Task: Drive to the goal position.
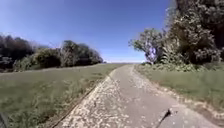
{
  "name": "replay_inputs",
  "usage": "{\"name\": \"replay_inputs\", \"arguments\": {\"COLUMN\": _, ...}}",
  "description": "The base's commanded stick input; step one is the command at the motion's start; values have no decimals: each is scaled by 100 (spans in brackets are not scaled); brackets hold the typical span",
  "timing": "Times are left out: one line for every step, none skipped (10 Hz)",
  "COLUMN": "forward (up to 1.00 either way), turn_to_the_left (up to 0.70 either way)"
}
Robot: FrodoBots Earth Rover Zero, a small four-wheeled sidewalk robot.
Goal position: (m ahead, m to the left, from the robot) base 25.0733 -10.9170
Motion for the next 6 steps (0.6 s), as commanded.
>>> {"name": "replay_inputs", "arguments": {"forward": 100, "turn_to_the_left": 0}}
{"name": "replay_inputs", "arguments": {"forward": 100, "turn_to_the_left": 0}}
{"name": "replay_inputs", "arguments": {"forward": 100, "turn_to_the_left": 0}}
{"name": "replay_inputs", "arguments": {"forward": 100, "turn_to_the_left": 0}}
{"name": "replay_inputs", "arguments": {"forward": 100, "turn_to_the_left": 0}}
{"name": "replay_inputs", "arguments": {"forward": 100, "turn_to_the_left": 0}}
